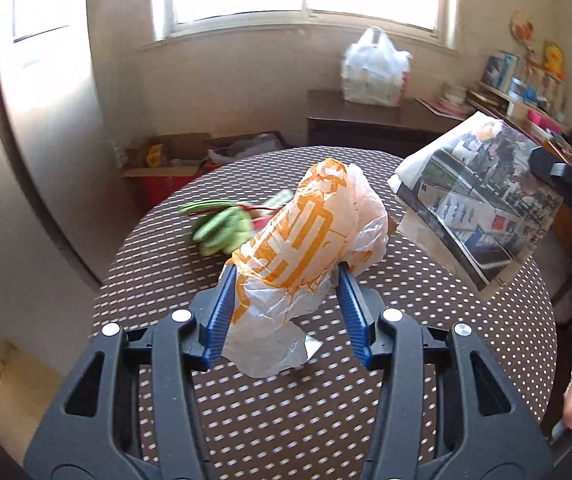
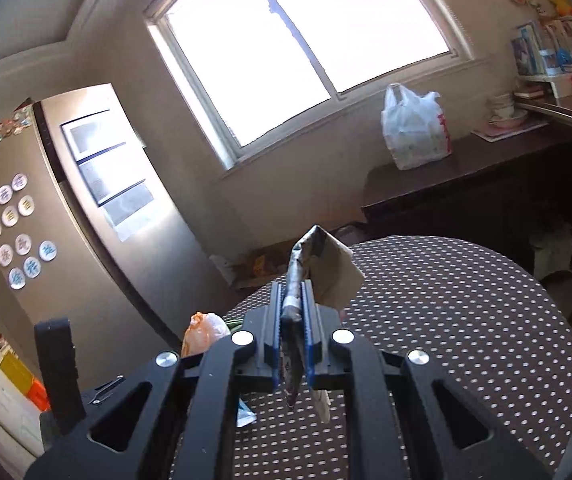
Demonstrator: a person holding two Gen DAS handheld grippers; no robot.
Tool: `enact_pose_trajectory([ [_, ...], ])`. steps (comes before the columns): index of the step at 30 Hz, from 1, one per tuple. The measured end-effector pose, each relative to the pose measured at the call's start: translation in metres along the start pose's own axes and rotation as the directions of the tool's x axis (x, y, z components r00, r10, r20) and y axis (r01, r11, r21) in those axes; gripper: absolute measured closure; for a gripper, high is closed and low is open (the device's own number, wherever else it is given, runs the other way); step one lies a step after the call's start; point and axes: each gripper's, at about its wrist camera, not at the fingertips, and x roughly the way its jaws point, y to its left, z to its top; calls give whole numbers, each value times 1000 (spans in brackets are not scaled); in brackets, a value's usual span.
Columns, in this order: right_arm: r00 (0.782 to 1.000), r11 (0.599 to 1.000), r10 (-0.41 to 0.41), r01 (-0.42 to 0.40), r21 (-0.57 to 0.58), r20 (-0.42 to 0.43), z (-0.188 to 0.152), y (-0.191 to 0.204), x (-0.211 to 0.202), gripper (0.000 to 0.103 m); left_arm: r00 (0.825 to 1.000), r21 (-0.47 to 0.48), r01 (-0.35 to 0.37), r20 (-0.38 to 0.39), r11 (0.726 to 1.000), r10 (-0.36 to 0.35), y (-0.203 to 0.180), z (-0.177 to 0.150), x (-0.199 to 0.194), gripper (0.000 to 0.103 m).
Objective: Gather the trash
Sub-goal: 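Carry the newspaper and plastic bag over the blue bucket and open both grippers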
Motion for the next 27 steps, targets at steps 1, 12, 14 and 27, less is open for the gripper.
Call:
enact_pose_trajectory([
  [1,1000,1000,14,-14,-15,0,-1,8,0,93,1000,-14,-10,4,1000,10,6,-1,-4,54],
  [12,972,957,212,-227,-181,-102,-26,125,23,93,986,-206,-146,56,968,160,98,-30,-74,54],
  [14,963,944,239,-260,-202,-122,-34,144,26,93,979,-249,-173,59,953,193,118,-39,-88,54],
  [27,885,837,354,-444,-320,-302,-104,264,55,93,924,-429,-347,-3,834,382,215,-104,-150,54],
])
